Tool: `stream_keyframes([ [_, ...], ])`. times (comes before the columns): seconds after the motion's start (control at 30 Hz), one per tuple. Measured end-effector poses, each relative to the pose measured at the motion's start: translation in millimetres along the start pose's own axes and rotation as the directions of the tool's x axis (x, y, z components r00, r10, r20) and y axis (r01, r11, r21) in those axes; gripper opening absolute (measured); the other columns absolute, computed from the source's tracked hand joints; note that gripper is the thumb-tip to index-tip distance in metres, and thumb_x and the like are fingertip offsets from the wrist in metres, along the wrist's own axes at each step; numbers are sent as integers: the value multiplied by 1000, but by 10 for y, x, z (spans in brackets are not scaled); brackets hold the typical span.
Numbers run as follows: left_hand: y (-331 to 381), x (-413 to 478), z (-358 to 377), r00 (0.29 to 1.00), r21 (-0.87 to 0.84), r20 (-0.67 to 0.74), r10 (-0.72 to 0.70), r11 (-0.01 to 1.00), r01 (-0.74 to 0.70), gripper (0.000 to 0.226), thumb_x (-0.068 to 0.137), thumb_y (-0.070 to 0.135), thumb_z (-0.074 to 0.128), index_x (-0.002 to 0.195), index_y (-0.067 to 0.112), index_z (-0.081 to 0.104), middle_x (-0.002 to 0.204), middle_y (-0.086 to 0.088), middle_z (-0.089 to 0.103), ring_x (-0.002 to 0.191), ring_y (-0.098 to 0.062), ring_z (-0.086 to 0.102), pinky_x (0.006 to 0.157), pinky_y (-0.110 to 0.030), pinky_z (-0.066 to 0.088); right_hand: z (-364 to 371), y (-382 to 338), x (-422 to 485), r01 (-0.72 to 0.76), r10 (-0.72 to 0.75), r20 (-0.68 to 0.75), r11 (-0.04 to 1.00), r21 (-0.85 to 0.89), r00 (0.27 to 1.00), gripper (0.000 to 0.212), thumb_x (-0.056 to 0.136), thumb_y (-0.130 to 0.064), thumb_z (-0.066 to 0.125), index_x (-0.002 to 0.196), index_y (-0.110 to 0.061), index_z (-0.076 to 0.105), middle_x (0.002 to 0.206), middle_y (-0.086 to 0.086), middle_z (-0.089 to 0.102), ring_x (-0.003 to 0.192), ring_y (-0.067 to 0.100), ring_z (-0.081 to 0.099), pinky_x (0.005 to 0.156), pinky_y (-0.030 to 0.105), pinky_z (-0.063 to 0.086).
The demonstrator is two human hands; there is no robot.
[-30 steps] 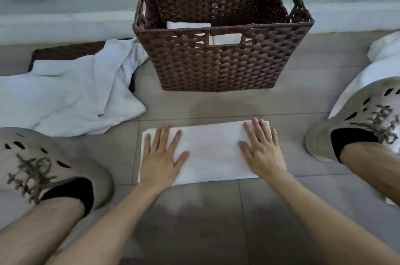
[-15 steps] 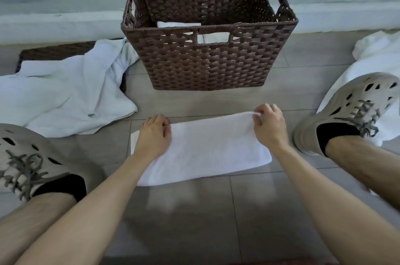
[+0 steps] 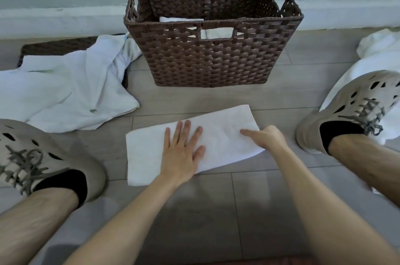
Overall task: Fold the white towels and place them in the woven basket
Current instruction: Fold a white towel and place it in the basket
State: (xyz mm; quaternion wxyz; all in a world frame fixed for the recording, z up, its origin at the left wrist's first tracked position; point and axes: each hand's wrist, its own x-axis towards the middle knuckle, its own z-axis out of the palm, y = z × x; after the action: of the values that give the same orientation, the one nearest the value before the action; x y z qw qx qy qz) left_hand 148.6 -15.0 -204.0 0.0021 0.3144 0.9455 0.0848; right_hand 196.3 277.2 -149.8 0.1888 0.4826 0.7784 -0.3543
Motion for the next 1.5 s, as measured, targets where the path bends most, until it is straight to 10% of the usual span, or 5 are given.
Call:
stream_keyframes([
  [0.37, 73, 230, -54, 994, -358, -36, -107, 930, 87, 52, 110, 46, 33, 150, 28, 60, 162, -10, 52, 154, -33, 40, 125, -51, 28, -324, -507, -782, 243, -203, -189, 946, 216, 961, 27, 75, -25, 82, 89, -5, 72, 81, 4, 73, 78, 26, 70, 72, 37, 57],
  [0.6, -704, 152, -1046, 659, -728, 685, -311, -336, 598, 79, 91, 83, 54, 108, 10, 80, 97, -11, 80, 85, -29, 75, 83, -42, 57, 774, -1019, -1844, 803, -746, 304, 579, -141, 592, 38, 88, -50, 78, 112, -23, 68, 101, -6, 72, 89, 17, 67, 75, 31, 51],
  [0.9, -963, 21, -667, 652, -719, 479, -588, 164, 676, 32, 93, 24, 72, 77, 16, 46, 77, -8, 50, 70, -23, 48, 62, -34, 34, 1034, -530, -1214, 333, -335, -35, 941, -51, 942, 62, 90, -62, 71, 126, -12, 60, 119, 5, 66, 114, 30, 64, 90, 39, 52],
  [1.17, -970, -67, -598, 580, -822, 458, -674, -72, 565, 15, 95, 23, 50, 95, 17, 64, 83, -3, 62, 80, -27, 58, 71, -36, 46, 1285, -715, -977, 26, -96, 249, 962, 270, 964, 88, 69, -62, 88, 127, 0, 66, 121, 11, 73, 109, 32, 71, 94, 39, 59],
  [1.5, -1059, -461, -496, 867, -273, -392, -308, 939, 211, 42, 87, 40, 81, 112, 12, 64, 113, -8, 63, 106, -36, 60, 92, -51, 48, 1332, -764, -1080, -12, -111, 270, 909, 417, 956, 62, 68, -42, 94, 107, -3, 67, 106, 10, 75, 96, 30, 75, 92, 50, 63],
])
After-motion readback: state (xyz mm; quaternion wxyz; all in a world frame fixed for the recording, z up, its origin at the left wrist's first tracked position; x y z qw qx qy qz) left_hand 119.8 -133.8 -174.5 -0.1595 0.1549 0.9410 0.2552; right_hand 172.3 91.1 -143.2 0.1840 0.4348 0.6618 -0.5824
